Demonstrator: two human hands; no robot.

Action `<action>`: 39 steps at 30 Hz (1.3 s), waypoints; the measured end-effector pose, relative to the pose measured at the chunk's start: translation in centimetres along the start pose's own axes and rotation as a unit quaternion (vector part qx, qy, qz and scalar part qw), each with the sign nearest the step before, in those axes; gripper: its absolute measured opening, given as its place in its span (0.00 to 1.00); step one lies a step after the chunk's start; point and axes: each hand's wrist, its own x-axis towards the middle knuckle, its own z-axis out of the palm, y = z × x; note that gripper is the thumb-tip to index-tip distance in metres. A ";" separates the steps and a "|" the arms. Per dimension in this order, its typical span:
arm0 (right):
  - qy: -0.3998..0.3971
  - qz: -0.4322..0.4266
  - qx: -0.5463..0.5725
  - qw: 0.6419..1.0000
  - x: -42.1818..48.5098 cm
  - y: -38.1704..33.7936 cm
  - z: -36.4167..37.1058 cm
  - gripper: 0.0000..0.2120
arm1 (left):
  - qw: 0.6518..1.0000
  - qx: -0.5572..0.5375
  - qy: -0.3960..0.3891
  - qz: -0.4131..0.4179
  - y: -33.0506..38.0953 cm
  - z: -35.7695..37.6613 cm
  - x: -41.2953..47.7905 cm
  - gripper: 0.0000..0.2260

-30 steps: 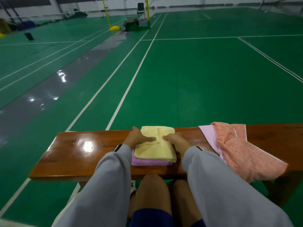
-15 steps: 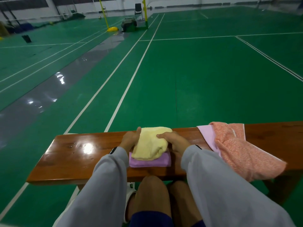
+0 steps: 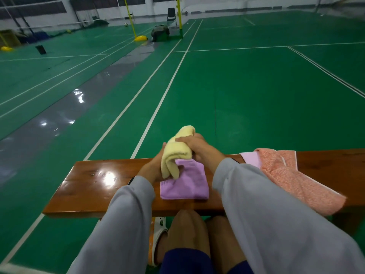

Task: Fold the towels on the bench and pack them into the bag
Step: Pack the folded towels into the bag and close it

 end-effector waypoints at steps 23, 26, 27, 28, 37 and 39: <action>0.086 -0.003 -0.154 0.984 -0.1 3.9 -2.8 0.17 | 0.984 0.120 0.118 0.066 -0.5 -2.6 -2.4 0.21; 0.090 0.070 -0.245 0.963 0.6 9.0 -4.5 0.21 | 0.972 0.183 0.140 0.042 -3.7 -3.7 -1.1 0.22; 0.082 0.094 -0.262 0.957 0.3 10.2 -5.0 0.19 | 0.969 0.193 0.150 0.045 -4.5 -3.8 -0.8 0.22; 0.076 0.108 -0.258 0.957 -0.2 10.7 -5.2 0.15 | 0.966 0.196 0.160 0.052 -5.1 -3.9 -0.5 0.22; 0.032 0.152 -0.209 0.965 -2.1 7.1 -6.2 0.17 | 0.923 0.318 0.150 0.157 -3.5 -2.1 -1.0 0.21; 0.001 0.198 -0.233 0.952 -3.0 7.8 -7.0 0.17 | 0.901 0.379 0.174 0.119 -4.8 -2.4 -0.9 0.21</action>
